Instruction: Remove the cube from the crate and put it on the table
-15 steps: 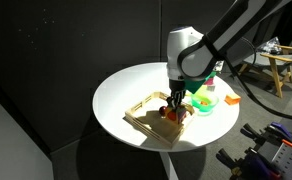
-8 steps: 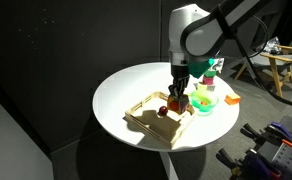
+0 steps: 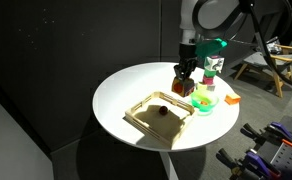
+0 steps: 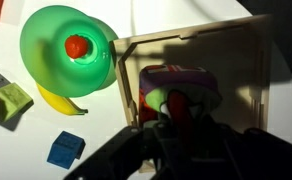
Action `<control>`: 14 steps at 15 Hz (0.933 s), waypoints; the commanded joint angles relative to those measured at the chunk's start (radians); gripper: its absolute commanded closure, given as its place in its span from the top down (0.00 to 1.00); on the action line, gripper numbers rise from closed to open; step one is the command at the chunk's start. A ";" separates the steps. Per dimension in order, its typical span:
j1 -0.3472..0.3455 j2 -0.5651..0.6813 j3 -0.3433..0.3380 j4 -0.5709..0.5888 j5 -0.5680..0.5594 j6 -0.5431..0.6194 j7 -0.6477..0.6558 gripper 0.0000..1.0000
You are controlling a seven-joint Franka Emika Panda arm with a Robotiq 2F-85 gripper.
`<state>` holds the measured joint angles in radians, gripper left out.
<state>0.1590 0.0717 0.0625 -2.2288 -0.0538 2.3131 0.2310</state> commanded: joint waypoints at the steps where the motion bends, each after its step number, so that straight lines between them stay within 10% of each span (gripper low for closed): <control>1: -0.039 -0.065 -0.008 -0.028 -0.018 -0.023 0.059 0.10; 14: -0.148 -0.003 -0.075 0.031 -0.045 0.000 0.056 0.10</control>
<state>0.0252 0.0337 -0.0037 -2.2362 -0.0685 2.3132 0.2585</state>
